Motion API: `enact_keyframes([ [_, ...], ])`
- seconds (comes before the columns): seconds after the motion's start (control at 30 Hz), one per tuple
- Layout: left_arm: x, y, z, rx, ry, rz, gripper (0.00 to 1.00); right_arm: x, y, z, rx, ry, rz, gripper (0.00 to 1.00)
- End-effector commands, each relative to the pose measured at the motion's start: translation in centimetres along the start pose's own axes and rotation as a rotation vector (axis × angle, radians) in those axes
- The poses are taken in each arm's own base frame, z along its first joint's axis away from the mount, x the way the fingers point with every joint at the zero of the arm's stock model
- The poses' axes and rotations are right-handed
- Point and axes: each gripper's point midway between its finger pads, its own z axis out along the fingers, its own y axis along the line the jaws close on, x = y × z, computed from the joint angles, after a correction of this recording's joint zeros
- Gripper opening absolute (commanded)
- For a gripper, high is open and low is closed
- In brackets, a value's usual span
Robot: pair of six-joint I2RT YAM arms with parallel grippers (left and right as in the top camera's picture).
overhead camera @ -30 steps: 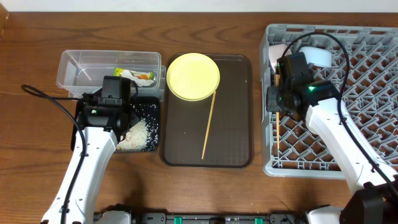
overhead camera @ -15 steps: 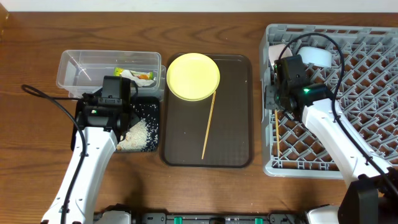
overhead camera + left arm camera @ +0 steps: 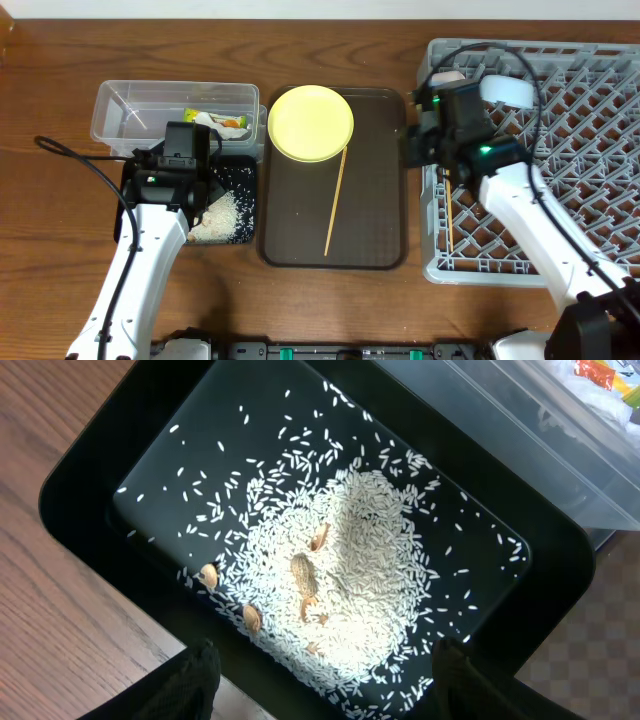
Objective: Sort waste into correct bins and load items into the dishwasher rack
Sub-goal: 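Grasp the second chopstick and place it in the rack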
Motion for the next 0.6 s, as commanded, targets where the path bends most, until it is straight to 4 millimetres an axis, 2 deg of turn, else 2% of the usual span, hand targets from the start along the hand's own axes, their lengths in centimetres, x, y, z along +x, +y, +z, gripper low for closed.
enact_keyframes([
  [0.0, 0.1, 0.2, 0.1, -0.005, 0.003, -0.015, 0.71, 0.9, 3.6, 1.4, -0.063, 0.037, -0.080, 0.34],
  [0.13, 0.1, 0.2, 0.1, -0.005, 0.003, -0.015, 0.71, 3.2, 6.0, 4.2, -0.058, 0.097, -0.125, 0.35],
  [0.4, 0.1, 0.2, 0.1, -0.005, 0.003, -0.015, 0.71, 8.5, 8.3, 10.1, 0.004, 0.216, -0.106, 0.38],
  [0.5, 0.1, 0.2, 0.1, -0.005, 0.003, -0.015, 0.71, 9.9, 8.4, 11.5, 0.031, 0.241, -0.122, 0.36],
  [0.57, 0.1, 0.2, 0.1, -0.005, 0.003, -0.015, 0.71, 10.7, 7.4, 11.8, 0.107, 0.254, -0.100, 0.31],
])
